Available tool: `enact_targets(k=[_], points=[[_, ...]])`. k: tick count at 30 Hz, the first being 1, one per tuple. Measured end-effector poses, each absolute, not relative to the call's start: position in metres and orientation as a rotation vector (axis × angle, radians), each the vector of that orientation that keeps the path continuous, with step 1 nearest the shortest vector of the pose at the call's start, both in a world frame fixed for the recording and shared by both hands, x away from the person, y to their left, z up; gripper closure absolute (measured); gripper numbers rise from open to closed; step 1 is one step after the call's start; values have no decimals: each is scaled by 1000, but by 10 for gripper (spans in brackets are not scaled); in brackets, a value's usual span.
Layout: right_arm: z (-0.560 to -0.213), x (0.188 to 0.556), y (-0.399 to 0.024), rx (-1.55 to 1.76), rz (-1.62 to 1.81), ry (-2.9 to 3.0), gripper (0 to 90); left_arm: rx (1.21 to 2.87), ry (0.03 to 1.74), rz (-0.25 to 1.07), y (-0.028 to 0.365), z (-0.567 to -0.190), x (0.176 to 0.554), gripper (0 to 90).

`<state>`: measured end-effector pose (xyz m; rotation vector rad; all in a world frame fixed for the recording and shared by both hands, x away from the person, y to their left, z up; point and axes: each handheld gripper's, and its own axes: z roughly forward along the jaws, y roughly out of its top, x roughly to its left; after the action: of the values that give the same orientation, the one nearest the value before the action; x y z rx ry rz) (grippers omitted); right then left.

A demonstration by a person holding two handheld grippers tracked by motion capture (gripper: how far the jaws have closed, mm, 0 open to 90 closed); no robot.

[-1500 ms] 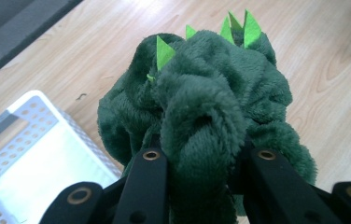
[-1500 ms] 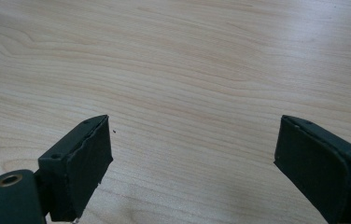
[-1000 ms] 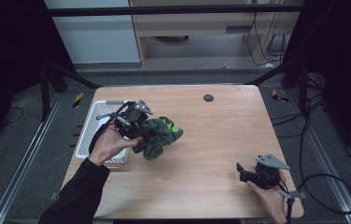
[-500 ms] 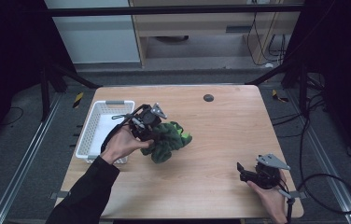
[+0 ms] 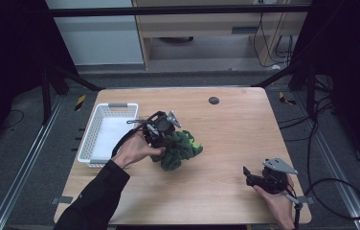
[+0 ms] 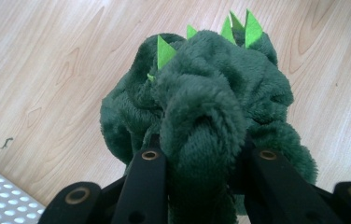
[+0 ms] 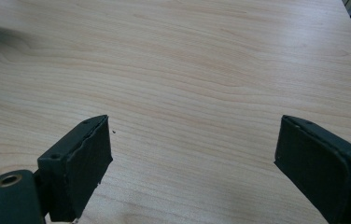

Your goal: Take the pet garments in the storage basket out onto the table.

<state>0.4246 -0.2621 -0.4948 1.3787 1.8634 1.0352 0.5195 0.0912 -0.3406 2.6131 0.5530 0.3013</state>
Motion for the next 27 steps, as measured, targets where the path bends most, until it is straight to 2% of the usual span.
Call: enact_targets(k=[18, 27], points=[[-495, 424, -262, 1374, 1032, 1866, 107, 2642, 528, 225, 70, -378, 527, 740], [-496, 425, -262, 1369, 1031, 1869, 107, 2660, 520, 187, 63, -395, 526, 703]])
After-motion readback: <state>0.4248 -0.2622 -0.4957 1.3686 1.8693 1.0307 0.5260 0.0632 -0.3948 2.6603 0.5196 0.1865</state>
